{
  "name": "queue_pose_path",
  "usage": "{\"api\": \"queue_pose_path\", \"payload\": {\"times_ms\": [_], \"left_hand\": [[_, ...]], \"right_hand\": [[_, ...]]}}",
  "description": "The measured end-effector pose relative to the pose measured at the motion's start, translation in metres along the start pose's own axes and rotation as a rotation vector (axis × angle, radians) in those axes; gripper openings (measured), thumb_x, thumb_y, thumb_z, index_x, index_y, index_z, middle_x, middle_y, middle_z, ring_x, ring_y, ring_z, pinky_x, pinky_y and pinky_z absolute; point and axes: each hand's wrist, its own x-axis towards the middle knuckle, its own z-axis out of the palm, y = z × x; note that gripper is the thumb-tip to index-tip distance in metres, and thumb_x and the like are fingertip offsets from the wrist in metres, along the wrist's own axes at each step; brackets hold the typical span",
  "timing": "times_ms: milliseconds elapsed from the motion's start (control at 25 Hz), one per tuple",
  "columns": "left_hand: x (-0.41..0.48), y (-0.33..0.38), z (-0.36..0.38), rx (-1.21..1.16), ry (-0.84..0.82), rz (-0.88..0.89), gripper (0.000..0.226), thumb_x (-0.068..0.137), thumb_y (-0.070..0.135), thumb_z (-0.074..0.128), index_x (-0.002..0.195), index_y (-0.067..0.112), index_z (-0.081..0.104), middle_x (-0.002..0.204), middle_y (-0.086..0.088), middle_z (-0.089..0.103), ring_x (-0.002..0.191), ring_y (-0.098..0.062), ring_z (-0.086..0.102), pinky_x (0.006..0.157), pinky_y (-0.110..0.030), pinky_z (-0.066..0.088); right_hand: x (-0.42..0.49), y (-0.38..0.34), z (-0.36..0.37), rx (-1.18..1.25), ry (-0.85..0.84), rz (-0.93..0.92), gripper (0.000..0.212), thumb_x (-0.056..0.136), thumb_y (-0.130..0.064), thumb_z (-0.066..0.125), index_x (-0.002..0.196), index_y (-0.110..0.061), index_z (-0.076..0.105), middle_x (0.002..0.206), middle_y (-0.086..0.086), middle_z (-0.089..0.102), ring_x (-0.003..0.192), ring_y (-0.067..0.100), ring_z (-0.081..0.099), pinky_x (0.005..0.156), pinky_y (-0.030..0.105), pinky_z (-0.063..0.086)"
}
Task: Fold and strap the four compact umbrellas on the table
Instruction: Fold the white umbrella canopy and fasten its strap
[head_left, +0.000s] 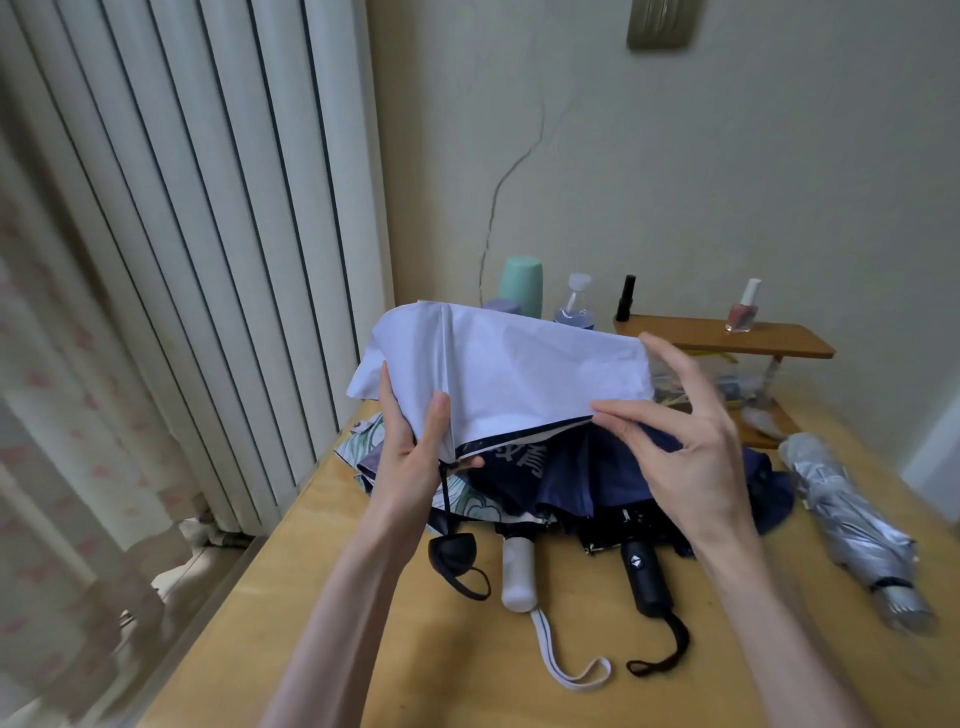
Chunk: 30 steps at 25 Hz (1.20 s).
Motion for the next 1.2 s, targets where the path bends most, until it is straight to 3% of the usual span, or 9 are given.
{"api": "queue_pose_path", "payload": {"times_ms": [120,280,440,600,800,880,1000,1120,1200], "left_hand": [[0.0,0.001,-0.002,-0.039,-0.026,-0.013,0.071,0.104,0.045,0.06,0.162,0.054,0.02,0.162,0.007,0.046,0.134,-0.02,0.063,0.083,-0.045,0.065],[-0.002,0.002,0.0,-0.024,-0.023,-0.022,0.072,0.101,0.055,0.063,0.16,0.058,0.022,0.16,0.012,0.047,0.137,-0.017,0.059,0.095,-0.048,0.062],[-0.005,0.004,0.003,0.01,-0.023,-0.007,0.082,0.093,0.055,0.072,0.16,0.056,0.023,0.154,0.016,0.052,0.133,-0.014,0.062,0.092,-0.047,0.064],[-0.002,-0.001,0.001,0.001,-0.054,-0.003,0.082,0.091,0.042,0.08,0.156,0.055,0.032,0.153,0.012,0.057,0.137,-0.019,0.06,0.108,-0.051,0.054],[0.001,-0.003,-0.01,-0.008,-0.13,-0.036,0.092,0.085,0.03,0.089,0.153,0.06,0.035,0.154,0.004,0.057,0.137,-0.029,0.06,0.113,-0.058,0.047],[0.001,-0.003,-0.013,0.01,-0.137,-0.036,0.098,0.081,0.03,0.093,0.152,0.063,0.034,0.156,0.004,0.055,0.139,-0.029,0.058,0.114,-0.058,0.047],[0.001,-0.005,-0.011,0.039,-0.151,-0.019,0.108,0.077,0.027,0.096,0.155,0.061,0.03,0.16,0.008,0.049,0.143,-0.025,0.055,0.113,-0.056,0.049],[0.0,-0.004,-0.011,0.09,-0.173,0.003,0.116,0.073,0.031,0.098,0.156,0.064,0.024,0.165,0.014,0.041,0.149,-0.02,0.047,0.117,-0.054,0.045],[-0.001,-0.002,-0.011,0.124,-0.184,0.012,0.119,0.07,0.035,0.1,0.155,0.068,0.022,0.166,0.017,0.038,0.15,-0.019,0.044,0.118,-0.053,0.043]], "right_hand": [[0.001,0.001,0.0,-0.077,0.007,-0.052,0.02,0.087,-0.025,0.085,0.106,-0.018,0.084,0.142,0.007,0.06,0.131,0.026,0.057,0.111,0.046,0.046],[0.003,0.004,0.004,-0.201,0.023,-0.145,0.019,0.088,-0.017,0.083,0.107,-0.019,0.084,0.137,0.012,0.063,0.127,0.033,0.058,0.105,0.048,0.046],[0.0,0.014,0.005,-0.198,0.133,-0.137,0.014,0.091,-0.006,0.081,0.102,-0.013,0.085,0.118,0.013,0.069,0.107,0.033,0.062,0.09,0.042,0.052],[-0.005,0.024,0.009,-0.167,0.137,-0.057,0.012,0.089,-0.006,0.082,0.097,-0.013,0.086,0.119,0.012,0.066,0.107,0.03,0.06,0.088,0.037,0.051],[-0.012,0.024,0.012,0.01,0.123,0.223,0.019,0.087,0.007,0.075,0.087,-0.011,0.079,0.13,0.008,0.058,0.118,0.02,0.06,0.099,0.015,0.043],[-0.009,0.02,0.01,0.245,0.104,0.392,0.016,0.093,0.002,0.068,0.097,-0.013,0.072,0.13,0.008,0.057,0.12,0.016,0.062,0.1,0.026,0.049],[0.008,0.007,0.01,0.573,0.073,0.794,0.024,0.102,-0.036,0.058,0.119,-0.02,0.058,0.123,0.008,0.062,0.116,0.022,0.064,0.094,0.048,0.058],[0.017,-0.003,0.01,0.629,-0.042,1.085,0.052,0.099,-0.058,0.061,0.128,-0.016,0.066,0.117,0.005,0.073,0.106,0.024,0.072,0.073,0.036,0.064],[0.01,-0.003,0.01,0.665,-0.032,1.032,0.036,0.095,-0.041,0.075,0.118,-0.015,0.076,0.104,0.001,0.081,0.098,0.018,0.077,0.075,0.029,0.062]]}}
